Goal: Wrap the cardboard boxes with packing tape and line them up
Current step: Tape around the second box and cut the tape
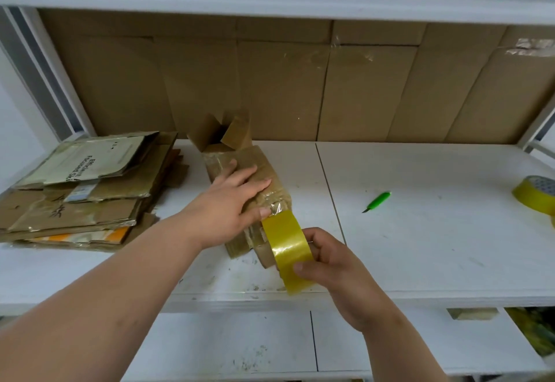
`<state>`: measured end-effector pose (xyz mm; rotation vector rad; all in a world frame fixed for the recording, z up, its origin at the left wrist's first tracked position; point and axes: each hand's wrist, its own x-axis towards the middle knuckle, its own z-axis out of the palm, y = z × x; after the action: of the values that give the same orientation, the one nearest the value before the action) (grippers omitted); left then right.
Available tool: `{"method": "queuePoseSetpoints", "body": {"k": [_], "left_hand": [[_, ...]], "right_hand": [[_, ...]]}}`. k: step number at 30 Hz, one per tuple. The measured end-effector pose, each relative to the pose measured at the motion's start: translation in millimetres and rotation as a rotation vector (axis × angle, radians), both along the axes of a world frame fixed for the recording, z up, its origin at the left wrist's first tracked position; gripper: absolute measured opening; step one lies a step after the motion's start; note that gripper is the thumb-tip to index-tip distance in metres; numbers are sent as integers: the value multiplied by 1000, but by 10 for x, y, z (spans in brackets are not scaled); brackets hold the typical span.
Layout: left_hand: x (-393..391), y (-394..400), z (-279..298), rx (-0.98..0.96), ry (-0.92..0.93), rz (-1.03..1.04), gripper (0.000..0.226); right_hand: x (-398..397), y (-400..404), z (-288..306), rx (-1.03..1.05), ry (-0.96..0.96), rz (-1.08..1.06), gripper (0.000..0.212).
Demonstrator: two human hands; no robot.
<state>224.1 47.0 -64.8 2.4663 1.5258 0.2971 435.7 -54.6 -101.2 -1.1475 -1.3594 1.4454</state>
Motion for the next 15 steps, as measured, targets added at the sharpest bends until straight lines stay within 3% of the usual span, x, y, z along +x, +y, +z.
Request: {"method": "queuePoseSetpoints", "body": {"k": [6,11,15], "left_hand": [[288,122,95,71,31,-183,57],[489,277,126,85,-87,-260,45],[457,388,69,78,-212,-197,40]], "right_hand": [[143,-48,-31,27,198,-59,41],[205,-16,21,105,217,-155,38],[137,90,23,104,229,-225,39]]}}
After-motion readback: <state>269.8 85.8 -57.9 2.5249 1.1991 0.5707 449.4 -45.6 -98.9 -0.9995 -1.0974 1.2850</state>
